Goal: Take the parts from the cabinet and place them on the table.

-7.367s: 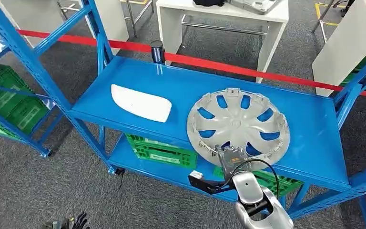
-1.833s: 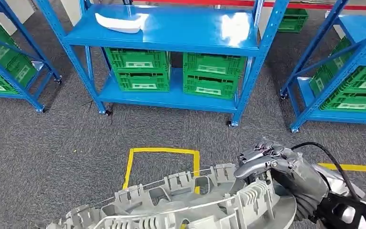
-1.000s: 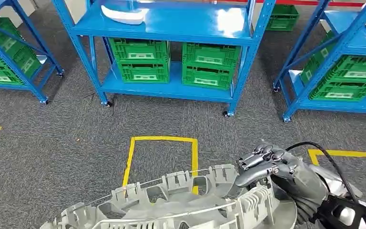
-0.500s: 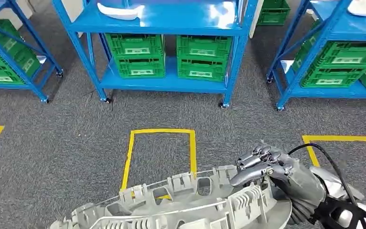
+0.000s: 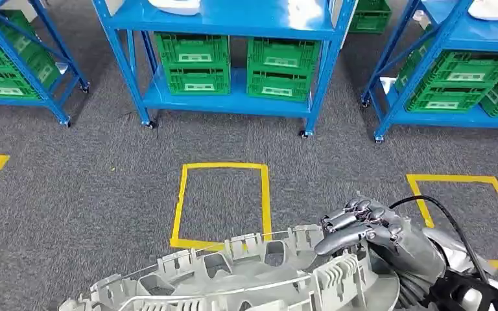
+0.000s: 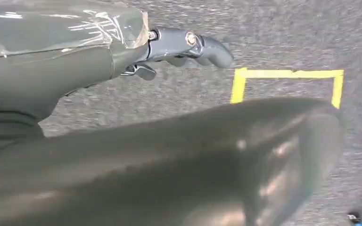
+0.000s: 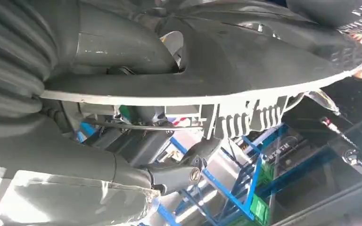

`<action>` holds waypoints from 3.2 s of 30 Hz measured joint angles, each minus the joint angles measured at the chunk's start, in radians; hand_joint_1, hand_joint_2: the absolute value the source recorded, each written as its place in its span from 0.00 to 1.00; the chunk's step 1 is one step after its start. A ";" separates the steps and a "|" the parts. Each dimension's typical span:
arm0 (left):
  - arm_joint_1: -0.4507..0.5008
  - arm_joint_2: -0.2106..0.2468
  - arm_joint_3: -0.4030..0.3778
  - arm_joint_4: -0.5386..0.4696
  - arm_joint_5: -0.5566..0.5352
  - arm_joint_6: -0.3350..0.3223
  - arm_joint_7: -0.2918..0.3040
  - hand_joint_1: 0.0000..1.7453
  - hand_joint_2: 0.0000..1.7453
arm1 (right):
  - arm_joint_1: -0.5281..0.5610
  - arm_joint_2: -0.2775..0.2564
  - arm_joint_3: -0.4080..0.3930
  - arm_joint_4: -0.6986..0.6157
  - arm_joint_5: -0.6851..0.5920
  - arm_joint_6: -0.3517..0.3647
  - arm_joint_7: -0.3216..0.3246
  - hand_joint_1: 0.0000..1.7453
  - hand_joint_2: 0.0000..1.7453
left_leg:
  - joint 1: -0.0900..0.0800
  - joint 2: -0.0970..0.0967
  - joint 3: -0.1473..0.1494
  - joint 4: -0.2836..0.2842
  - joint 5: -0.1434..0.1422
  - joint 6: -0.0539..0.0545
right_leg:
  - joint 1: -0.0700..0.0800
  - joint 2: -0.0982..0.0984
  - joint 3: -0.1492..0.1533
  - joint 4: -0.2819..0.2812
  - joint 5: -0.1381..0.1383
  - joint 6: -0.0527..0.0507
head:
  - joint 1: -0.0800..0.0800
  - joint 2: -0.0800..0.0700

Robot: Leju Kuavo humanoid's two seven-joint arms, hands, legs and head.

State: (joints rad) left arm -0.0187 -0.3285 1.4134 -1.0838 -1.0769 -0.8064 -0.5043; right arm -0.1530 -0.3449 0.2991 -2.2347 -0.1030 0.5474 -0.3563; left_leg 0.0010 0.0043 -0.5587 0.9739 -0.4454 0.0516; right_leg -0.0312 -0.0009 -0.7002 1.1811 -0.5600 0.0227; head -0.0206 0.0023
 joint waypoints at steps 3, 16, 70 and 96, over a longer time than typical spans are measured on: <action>0.000 -0.001 0.000 0.000 0.000 0.000 0.000 0.00 0.00 | 0.000 0.000 0.000 0.000 0.000 0.000 0.000 1.00 1.00 | -0.015 0.003 -0.056 0.004 0.042 0.006 | 0.007 0.000 0.008 0.139 -0.018 0.013 | 0.000 0.000; 0.008 -0.010 0.029 -0.048 0.022 -0.042 0.023 0.00 0.00 | -0.001 0.002 0.001 0.005 -0.036 0.013 -0.012 1.00 1.00 | -0.002 -0.005 -0.181 0.251 -0.106 -0.054 | 0.027 -0.010 0.209 -0.242 0.082 -0.049 | -0.007 0.000; 0.015 -0.026 0.057 -0.087 0.105 -0.034 0.091 0.00 0.00 | -0.081 -0.005 0.050 0.063 -0.077 0.038 -0.010 1.00 1.00 | -0.006 0.006 -0.041 0.016 0.033 -0.032 | 0.012 -0.001 0.193 -0.205 0.051 -0.002 | -0.003 0.000; 0.015 -0.026 0.072 -0.091 0.183 -0.005 0.141 0.00 0.00 | -0.080 -0.015 0.088 0.069 0.037 0.043 -0.061 1.00 1.00 | 0.001 -0.062 -0.009 -0.014 0.029 -0.007 | 0.011 -0.004 0.074 0.003 0.010 0.006 | -0.003 0.000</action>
State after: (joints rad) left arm -0.0033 -0.3540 1.4851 -1.1746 -0.8942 -0.8114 -0.3636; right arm -0.2327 -0.3597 0.3876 -2.1660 -0.0660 0.5905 -0.4173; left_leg 0.0018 -0.0576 -0.5672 0.9600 -0.4160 0.0443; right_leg -0.0203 -0.0045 -0.6262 1.1844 -0.5499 0.0291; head -0.0240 0.0023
